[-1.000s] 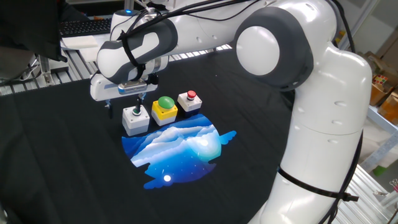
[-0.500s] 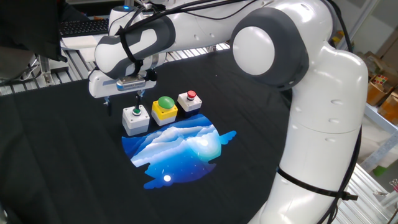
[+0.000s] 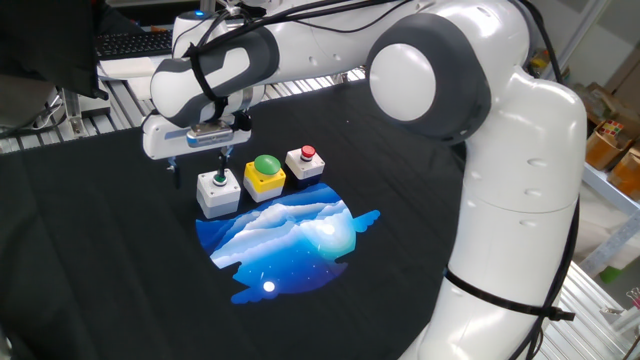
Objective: Press three buttons from left to right in sequence
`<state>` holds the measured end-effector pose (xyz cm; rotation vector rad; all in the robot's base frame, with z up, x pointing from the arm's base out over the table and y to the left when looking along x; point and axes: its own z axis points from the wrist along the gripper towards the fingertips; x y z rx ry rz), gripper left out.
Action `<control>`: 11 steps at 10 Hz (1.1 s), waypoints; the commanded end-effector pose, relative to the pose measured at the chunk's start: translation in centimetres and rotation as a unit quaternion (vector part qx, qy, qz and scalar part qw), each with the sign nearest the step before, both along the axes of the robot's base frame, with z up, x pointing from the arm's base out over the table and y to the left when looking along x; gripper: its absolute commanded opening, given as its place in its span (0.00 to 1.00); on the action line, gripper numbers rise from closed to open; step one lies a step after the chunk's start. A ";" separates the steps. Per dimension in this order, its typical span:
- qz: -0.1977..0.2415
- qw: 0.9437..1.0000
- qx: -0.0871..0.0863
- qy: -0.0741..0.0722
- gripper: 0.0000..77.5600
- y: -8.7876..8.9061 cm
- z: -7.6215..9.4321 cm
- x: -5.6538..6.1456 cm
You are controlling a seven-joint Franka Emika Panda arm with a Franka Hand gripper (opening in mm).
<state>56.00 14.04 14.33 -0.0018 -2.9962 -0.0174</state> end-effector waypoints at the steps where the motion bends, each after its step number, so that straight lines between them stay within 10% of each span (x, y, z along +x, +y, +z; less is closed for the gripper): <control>1: 0.000 1.000 0.000 0.000 1.00 0.0 0.1 0.1; 11: 0.005 1.000 0.000 0.010 1.00 0.0 0.0 0.0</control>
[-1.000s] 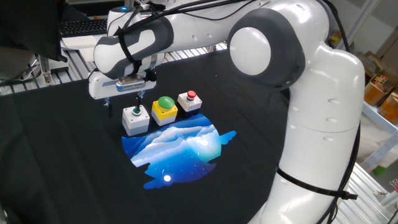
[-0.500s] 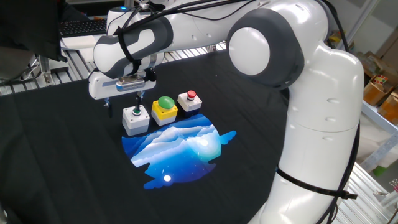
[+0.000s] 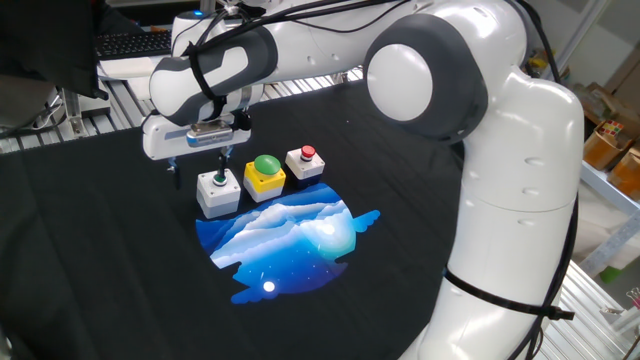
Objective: Press three buttons from left to right in sequence
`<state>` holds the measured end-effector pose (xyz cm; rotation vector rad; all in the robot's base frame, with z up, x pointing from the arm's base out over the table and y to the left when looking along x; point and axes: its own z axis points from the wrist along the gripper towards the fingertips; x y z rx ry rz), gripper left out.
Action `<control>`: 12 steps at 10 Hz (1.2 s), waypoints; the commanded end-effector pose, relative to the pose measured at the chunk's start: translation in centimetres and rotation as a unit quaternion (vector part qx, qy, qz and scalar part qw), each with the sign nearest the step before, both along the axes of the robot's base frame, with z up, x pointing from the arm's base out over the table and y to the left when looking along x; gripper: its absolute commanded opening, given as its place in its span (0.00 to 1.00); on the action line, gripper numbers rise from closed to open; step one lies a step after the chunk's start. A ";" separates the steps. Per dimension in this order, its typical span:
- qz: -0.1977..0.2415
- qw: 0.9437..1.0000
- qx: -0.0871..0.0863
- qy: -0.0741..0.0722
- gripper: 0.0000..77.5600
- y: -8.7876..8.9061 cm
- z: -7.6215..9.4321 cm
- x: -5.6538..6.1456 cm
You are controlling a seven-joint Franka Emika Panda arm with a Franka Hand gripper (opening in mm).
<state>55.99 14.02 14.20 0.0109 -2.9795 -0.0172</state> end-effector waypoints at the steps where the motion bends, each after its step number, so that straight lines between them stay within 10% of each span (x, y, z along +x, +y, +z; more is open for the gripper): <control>1: 0.001 1.000 0.000 0.003 1.00 0.0 0.0 0.0; 12: 0.004 1.000 0.000 0.003 1.00 -0.1 -1.1 -0.3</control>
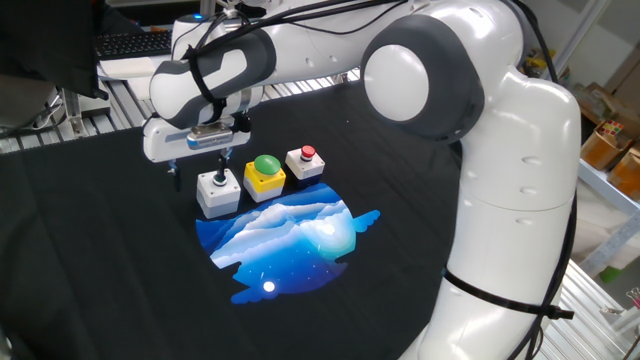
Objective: Press three buttons from left to right in sequence
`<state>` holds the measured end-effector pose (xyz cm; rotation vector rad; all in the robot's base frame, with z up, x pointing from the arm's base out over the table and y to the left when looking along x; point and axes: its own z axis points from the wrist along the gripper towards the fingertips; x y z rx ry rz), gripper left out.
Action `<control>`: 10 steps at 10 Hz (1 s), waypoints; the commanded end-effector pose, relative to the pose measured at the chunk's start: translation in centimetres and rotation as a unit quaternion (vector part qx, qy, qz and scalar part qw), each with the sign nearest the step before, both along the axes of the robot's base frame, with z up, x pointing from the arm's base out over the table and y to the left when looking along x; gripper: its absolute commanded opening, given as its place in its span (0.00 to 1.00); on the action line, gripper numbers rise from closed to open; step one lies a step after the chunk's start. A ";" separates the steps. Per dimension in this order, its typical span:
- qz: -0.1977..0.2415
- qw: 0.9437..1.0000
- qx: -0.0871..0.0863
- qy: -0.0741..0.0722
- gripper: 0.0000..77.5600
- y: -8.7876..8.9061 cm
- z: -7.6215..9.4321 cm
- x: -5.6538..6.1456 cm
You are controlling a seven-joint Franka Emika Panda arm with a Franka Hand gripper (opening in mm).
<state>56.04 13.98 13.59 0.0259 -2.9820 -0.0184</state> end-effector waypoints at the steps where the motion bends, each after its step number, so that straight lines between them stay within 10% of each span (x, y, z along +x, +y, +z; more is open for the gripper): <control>1: -0.001 1.000 -0.001 0.004 1.00 -0.1 -0.5 -0.3; 10: -0.004 1.000 0.000 0.004 1.00 0.5 1.2 -0.1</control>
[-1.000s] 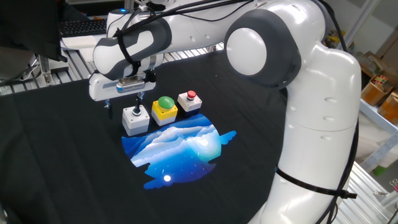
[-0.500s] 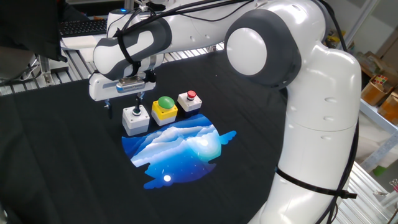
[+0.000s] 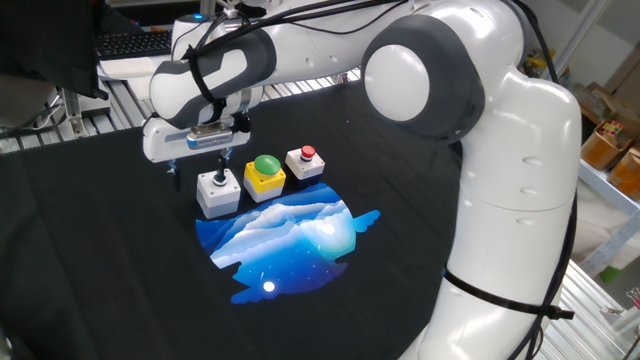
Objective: Press three buttons from left to right in sequence
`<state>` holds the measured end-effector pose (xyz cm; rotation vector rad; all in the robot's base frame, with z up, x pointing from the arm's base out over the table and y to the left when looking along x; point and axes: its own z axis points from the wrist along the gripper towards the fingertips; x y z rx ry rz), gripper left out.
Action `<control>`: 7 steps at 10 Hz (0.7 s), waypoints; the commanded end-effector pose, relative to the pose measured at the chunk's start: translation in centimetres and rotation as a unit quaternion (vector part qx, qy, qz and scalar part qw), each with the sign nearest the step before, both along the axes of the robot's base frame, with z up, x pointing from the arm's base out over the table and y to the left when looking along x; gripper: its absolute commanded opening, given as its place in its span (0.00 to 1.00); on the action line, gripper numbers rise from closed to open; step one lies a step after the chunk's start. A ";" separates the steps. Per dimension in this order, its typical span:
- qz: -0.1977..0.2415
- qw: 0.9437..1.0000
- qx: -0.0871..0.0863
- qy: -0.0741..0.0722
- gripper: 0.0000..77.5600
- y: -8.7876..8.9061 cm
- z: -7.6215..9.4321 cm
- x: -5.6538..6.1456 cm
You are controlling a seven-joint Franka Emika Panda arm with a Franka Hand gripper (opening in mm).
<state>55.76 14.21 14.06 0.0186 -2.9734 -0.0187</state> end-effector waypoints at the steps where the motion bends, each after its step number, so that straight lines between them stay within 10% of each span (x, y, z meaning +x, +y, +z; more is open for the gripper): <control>1: -0.002 1.000 0.000 -0.001 1.00 0.3 0.9 0.1; 7: -0.006 1.000 0.000 -0.005 1.00 0.7 4.3 0.4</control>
